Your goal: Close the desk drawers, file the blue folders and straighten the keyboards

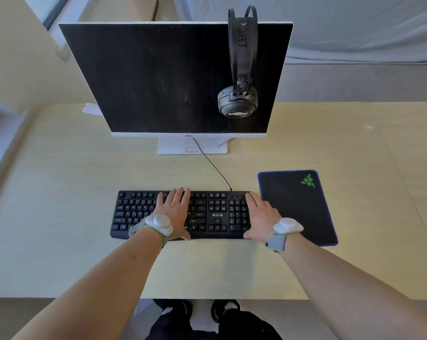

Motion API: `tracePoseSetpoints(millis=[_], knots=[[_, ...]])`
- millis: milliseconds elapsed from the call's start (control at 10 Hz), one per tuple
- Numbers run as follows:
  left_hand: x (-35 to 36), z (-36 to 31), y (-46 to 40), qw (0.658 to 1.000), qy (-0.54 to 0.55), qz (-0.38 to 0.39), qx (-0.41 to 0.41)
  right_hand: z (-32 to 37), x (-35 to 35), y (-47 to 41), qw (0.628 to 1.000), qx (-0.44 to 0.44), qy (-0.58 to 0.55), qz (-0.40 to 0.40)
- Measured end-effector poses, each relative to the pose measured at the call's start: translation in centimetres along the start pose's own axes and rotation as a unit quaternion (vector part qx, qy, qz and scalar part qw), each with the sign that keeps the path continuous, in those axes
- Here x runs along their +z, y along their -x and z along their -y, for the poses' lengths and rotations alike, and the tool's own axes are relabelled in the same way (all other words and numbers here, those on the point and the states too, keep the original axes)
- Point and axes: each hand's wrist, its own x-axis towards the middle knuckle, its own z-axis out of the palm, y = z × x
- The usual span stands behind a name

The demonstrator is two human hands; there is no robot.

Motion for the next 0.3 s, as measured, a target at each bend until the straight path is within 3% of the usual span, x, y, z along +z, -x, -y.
tracePoseSetpoints(millis=[300], knots=[[-2.4,-2.0,3.4,0.998,0.039,-0.037,-0.038,-2.2,-1.6,1.5,0.999,0.043,-0.012,-0.002]])
